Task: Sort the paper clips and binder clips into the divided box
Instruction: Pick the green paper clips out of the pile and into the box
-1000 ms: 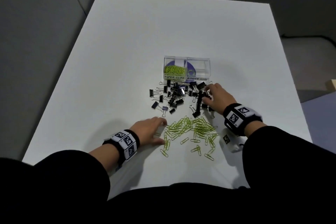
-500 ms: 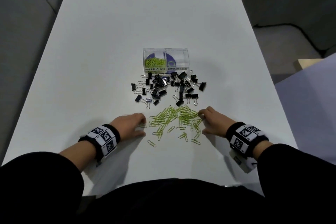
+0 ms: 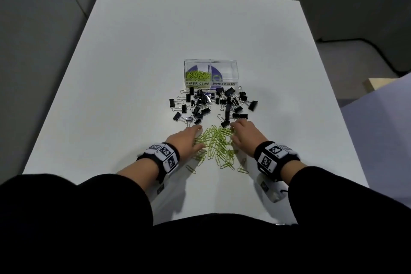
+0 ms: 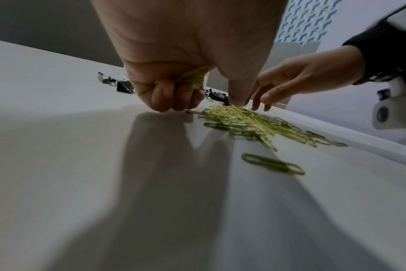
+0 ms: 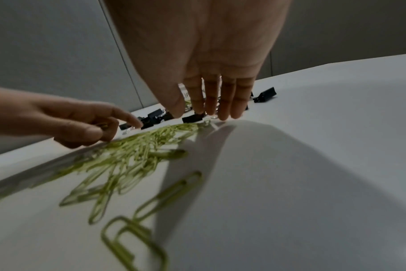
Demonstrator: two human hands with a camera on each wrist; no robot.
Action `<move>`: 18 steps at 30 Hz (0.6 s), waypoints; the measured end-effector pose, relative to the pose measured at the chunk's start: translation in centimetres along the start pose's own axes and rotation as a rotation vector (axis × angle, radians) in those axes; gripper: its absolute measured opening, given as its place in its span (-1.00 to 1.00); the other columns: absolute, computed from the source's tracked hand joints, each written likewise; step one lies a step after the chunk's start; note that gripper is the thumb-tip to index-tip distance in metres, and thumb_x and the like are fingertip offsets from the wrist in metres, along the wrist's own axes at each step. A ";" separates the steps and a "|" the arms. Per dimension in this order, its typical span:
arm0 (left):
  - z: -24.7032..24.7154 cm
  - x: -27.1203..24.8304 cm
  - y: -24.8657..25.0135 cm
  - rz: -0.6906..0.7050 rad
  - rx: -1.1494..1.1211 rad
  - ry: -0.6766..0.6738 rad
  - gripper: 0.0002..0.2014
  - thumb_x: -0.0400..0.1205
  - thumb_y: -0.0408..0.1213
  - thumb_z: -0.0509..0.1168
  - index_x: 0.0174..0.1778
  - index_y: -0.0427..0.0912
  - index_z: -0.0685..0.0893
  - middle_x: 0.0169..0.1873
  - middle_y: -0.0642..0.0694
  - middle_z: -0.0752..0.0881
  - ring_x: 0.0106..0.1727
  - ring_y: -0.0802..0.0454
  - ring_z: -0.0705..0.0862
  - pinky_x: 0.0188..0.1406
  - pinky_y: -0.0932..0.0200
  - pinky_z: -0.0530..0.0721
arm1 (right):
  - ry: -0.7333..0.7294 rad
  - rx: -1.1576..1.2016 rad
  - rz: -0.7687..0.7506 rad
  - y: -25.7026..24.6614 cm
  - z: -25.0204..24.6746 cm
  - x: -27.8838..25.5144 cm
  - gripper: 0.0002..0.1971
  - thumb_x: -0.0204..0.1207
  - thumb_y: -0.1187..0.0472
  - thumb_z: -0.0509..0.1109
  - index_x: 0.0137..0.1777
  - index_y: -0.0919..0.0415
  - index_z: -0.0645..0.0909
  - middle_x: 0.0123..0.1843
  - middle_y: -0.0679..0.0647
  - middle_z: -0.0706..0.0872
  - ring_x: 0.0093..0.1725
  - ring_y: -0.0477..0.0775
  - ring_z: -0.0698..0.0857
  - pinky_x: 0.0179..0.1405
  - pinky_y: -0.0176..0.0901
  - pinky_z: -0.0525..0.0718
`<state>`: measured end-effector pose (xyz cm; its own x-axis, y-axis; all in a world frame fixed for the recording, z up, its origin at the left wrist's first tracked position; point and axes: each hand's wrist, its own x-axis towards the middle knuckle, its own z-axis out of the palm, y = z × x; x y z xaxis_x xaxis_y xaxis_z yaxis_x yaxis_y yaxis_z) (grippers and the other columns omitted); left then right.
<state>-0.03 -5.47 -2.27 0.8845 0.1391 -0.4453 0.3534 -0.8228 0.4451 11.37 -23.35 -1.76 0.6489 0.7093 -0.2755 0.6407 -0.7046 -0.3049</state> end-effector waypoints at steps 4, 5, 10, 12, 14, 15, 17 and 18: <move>0.1 0.5 0.7 0.054 0.077 -0.044 -0.41 0.63 0.08 0.17 0.56 0.02 0.20 0.38 -0.12 0.50 0.24 -0.07 0.62 0.15 0.05 0.63 | -0.089 -0.123 -0.070 -0.9 0.8 -0.6 -0.60 0.63 0.10 0.18 0.43 0.21 0.41 0.46 0.18 0.43 0.40 0.16 0.43 0.42 -0.03 0.45; 0.1 0.4 0.8 0.079 0.088 -0.065 -0.41 0.63 0.08 0.18 0.56 0.03 0.21 0.37 -0.13 0.50 0.23 -0.08 0.62 0.15 0.05 0.62 | -0.113 -0.113 -0.104 -1.0 0.8 -0.8 -0.57 0.64 0.08 0.18 0.46 0.20 0.38 0.47 0.16 0.43 0.41 0.15 0.42 0.44 -0.04 0.43; -0.8 -1.3 -0.6 0.088 0.082 -0.082 -0.38 0.48 0.08 0.39 0.41 0.00 0.33 0.23 -0.03 0.59 0.02 0.04 0.61 -0.03 0.17 0.55 | -0.184 -0.024 -0.101 0.2 -1.4 -2.7 -0.42 0.48 -0.05 0.39 0.44 0.15 0.36 0.41 0.10 0.45 0.34 0.08 0.48 0.28 -0.09 0.51; -1.0 -2.0 -1.6 0.075 0.175 -0.122 -0.36 0.40 0.14 0.43 0.32 0.00 0.38 0.17 0.00 0.60 0.03 0.02 0.60 -0.01 0.15 0.52 | -0.269 -0.057 -0.081 0.9 -2.0 -3.6 -0.44 0.42 -0.06 0.44 0.35 0.15 0.40 0.32 0.08 0.50 0.19 0.05 0.52 0.09 -0.13 0.53; -0.8 -2.5 -2.4 0.085 0.257 -0.156 -0.39 0.39 0.15 0.43 0.26 -0.02 0.40 0.19 0.01 0.59 0.11 -0.01 0.61 0.04 0.13 0.51 | -0.343 -0.111 -0.071 1.4 -1.7 -4.5 -0.54 0.39 -0.04 0.46 0.19 0.14 0.45 0.21 0.08 0.56 0.05 0.07 0.56 -0.05 -0.15 0.51; -0.6 -2.7 -2.6 0.086 0.270 -0.161 -0.41 0.40 0.15 0.42 0.24 -0.03 0.41 0.20 0.02 0.58 0.13 -0.02 0.61 0.04 0.13 0.51 | -0.373 -0.123 -0.065 1.4 -1.4 -4.9 -0.63 0.39 -0.02 0.46 0.08 0.12 0.44 0.15 0.08 0.58 -0.02 0.09 0.55 -0.11 -0.15 0.49; -0.2 -2.8 -2.6 0.085 0.261 -0.146 -0.46 0.43 0.16 0.39 0.20 -0.04 0.43 0.19 0.03 0.59 0.11 -0.02 0.61 0.00 0.14 0.49 | -0.424 -0.130 -0.052 1.4 -0.7 -5.4 -0.69 0.41 0.01 0.43 -0.09 0.09 0.35 0.03 0.07 0.54 -0.13 0.05 0.47 -0.19 -0.17 0.40; 0.0 -2.7 -2.3 0.091 0.256 -0.134 -0.48 0.45 0.17 0.37 0.18 -0.04 0.43 0.17 0.03 0.60 0.09 -0.02 0.61 -0.04 0.15 0.47 | -0.431 -0.125 -0.045 1.3 -0.4 -5.4 -0.69 0.44 0.02 0.41 -0.12 0.10 0.32 -0.01 0.08 0.50 -0.15 0.04 0.44 -0.20 -0.18 0.37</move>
<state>-3.26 -3.94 -2.08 0.8551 -0.0011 -0.5185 0.1716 -0.9431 0.2849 8.85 -28.14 -0.35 0.4062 0.6645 -0.6272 0.7263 -0.6513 -0.2198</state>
